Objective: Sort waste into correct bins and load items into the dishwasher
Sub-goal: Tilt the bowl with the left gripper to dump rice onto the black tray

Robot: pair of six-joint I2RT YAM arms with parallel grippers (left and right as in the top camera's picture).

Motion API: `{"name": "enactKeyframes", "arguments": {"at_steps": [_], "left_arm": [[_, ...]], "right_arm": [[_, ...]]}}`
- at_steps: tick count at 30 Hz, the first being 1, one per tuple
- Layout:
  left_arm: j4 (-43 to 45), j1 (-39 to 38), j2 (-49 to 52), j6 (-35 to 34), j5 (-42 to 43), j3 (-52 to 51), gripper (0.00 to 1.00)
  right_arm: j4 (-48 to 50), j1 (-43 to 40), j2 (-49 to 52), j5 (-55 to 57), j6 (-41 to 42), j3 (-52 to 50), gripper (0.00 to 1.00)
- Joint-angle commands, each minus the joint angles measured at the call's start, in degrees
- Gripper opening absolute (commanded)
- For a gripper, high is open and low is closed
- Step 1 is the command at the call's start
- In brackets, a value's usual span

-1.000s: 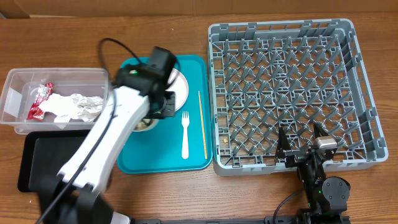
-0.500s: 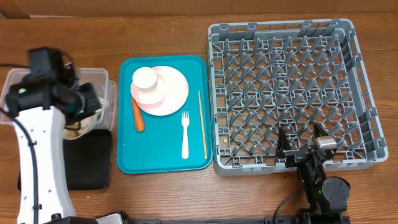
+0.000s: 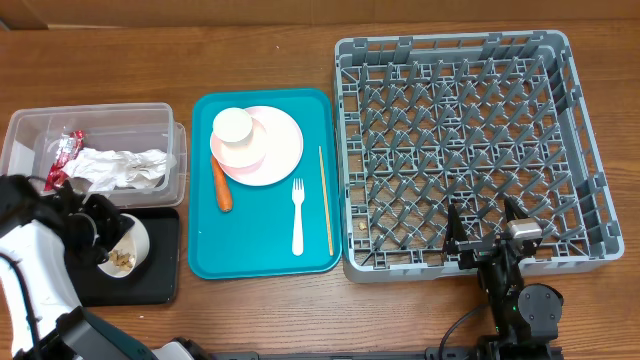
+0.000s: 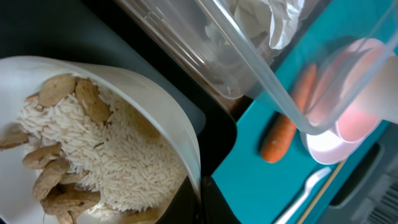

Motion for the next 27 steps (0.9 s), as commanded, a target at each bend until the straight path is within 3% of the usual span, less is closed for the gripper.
{"name": "enactKeyframes", "arguments": {"at_steps": [1,8,12,18,27], "left_arm": [[-1.3,3.1,-0.6,7.3,9.1,0.2,0.04],[-3.1,4.2,-0.6,13.2,16.3,0.2,0.04],[-3.7,8.7,-0.6,17.3,24.3,0.1,0.04],[-10.9,16.7,-0.6,29.7,37.4,0.1,0.04],[-12.0,18.8,-0.6,34.1,41.3,0.0,0.04]], "right_arm": [[0.3,-0.2,-0.4,0.1,0.3,-0.6,1.00],[0.3,-0.2,-0.4,0.1,0.3,-0.6,1.00],[0.3,-0.2,-0.4,0.1,0.3,-0.6,1.00],[0.3,-0.2,-0.4,0.1,0.3,-0.6,1.00],[0.3,-0.2,-0.4,0.1,0.3,-0.6,1.00]]}}
